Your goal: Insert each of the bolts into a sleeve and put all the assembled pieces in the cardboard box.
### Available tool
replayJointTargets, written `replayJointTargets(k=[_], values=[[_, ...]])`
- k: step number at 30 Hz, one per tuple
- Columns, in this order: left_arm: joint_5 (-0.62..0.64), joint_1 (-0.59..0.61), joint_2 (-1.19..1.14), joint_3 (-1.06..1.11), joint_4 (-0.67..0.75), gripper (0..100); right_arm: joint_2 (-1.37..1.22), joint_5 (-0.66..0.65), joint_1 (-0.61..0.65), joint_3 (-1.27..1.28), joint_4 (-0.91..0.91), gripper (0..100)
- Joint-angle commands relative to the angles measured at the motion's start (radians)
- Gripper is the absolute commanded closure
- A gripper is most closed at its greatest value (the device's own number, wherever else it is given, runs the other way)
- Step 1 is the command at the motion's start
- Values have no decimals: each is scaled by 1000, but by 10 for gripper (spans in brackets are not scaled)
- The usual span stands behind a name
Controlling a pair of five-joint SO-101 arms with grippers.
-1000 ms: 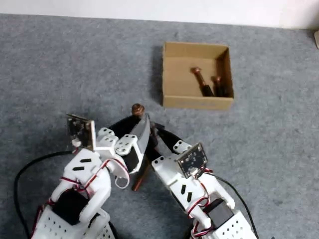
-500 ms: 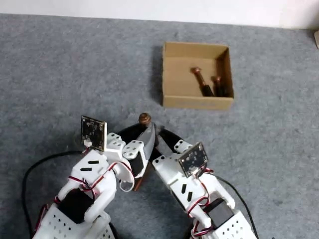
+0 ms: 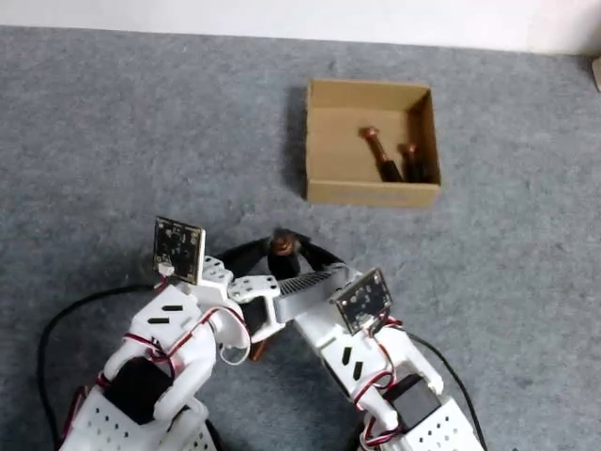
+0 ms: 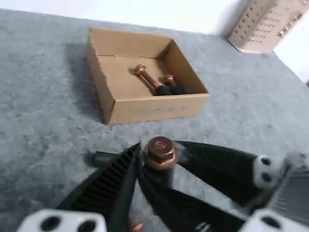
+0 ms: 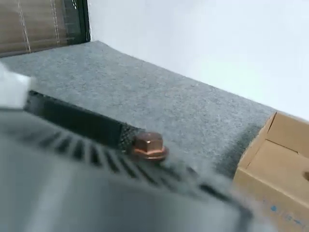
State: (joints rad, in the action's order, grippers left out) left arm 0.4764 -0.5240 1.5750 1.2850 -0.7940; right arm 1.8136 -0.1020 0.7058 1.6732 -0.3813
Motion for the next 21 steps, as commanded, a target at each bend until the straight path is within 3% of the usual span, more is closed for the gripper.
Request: replayJointTargets(k=[1, 4, 14, 21], values=[[3, -33, 8, -99, 2, 565, 22, 5, -12, 105, 1, 995], [6, -10, 8, -142, 0, 565, 22, 5, -12, 105, 1, 995], [158, 262, -13, -127, 3, 565, 19, 5, -18, 105, 2, 995], [212, 417, -292, -120, 170, 565, 15, 5, -21, 105, 2, 995]])
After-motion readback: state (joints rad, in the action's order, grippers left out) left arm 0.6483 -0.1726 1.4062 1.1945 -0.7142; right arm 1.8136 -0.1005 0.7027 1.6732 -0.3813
